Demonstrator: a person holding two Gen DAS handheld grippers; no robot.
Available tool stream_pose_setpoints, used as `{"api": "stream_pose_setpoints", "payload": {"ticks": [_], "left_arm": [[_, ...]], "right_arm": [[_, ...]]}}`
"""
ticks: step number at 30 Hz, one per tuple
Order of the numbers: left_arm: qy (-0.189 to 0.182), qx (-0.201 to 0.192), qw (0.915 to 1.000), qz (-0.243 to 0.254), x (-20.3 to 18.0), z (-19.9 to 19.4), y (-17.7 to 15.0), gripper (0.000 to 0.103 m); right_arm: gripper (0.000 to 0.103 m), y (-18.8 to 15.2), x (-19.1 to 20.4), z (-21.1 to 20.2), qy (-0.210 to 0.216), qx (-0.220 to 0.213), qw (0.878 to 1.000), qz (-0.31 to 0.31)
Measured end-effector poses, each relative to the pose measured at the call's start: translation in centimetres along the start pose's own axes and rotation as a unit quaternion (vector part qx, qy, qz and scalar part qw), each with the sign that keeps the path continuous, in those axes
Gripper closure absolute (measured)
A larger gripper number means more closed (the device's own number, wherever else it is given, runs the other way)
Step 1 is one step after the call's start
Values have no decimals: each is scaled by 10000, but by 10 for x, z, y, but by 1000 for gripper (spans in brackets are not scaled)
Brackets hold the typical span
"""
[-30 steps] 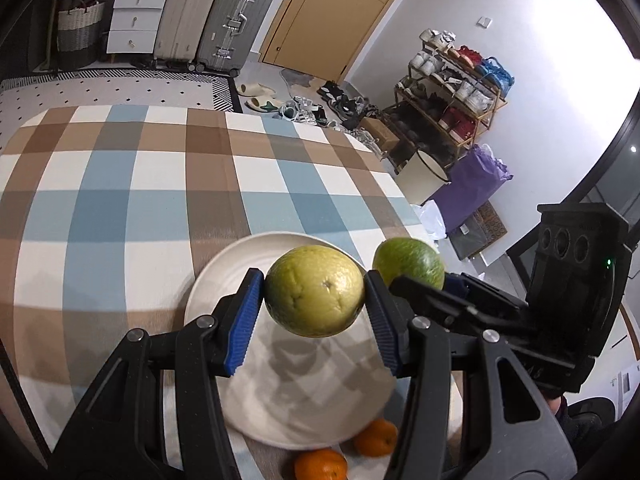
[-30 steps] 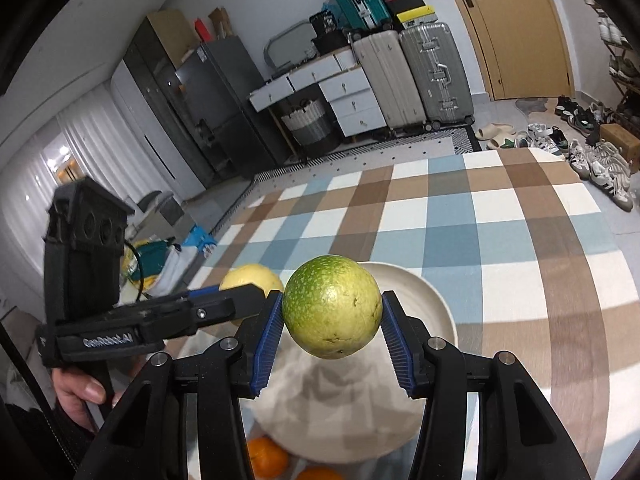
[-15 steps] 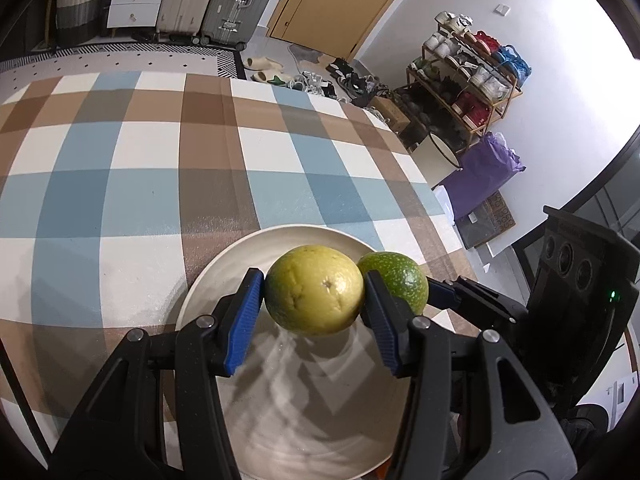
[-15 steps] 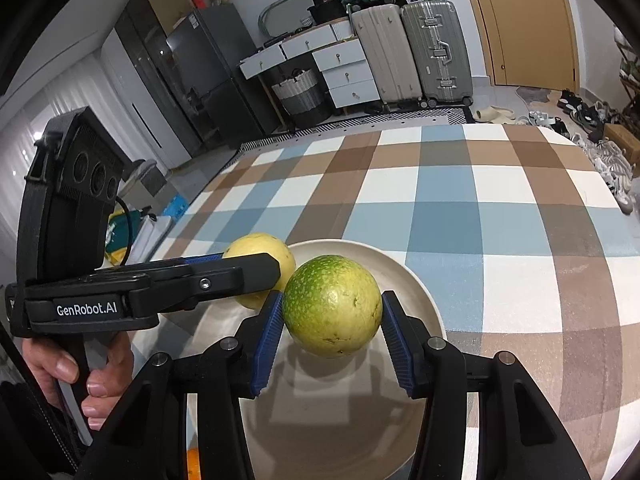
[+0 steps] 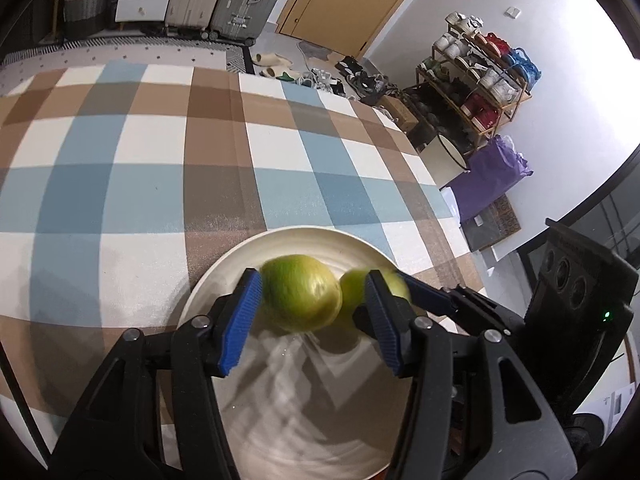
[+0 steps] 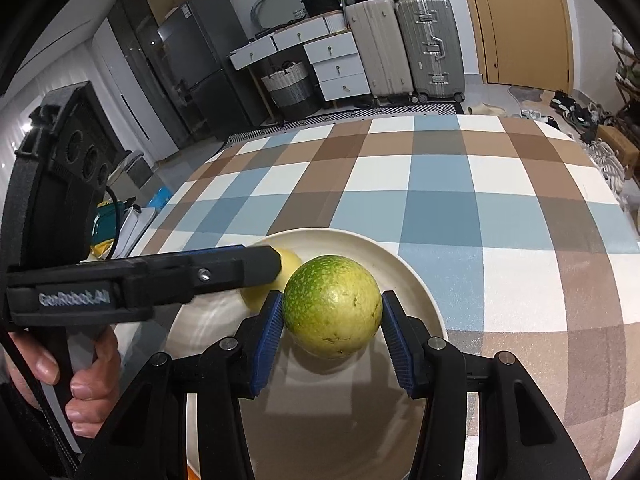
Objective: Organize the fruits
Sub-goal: 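Lower both citrus fruits onto the cream plate and open both grippers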
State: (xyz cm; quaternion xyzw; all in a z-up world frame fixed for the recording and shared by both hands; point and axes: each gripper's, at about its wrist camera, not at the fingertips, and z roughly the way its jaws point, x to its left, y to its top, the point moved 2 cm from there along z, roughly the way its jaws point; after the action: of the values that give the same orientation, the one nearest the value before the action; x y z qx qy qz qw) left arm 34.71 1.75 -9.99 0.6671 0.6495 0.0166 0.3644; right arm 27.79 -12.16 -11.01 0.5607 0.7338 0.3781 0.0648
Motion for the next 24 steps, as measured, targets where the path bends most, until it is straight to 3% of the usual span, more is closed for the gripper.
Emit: {"api": "stream_pose_setpoints", "payload": {"ticks": [11,24], "left_arm": [[59,-262,9996,-88,-2,-46,-9,50],[380,-523,9978,139,-19,-97,-54,50]], "right_arm": [[50,3,7,-41,-53,-522,9986,-1],[49,-22,29,-97,-94,-933,9955,-152]]}}
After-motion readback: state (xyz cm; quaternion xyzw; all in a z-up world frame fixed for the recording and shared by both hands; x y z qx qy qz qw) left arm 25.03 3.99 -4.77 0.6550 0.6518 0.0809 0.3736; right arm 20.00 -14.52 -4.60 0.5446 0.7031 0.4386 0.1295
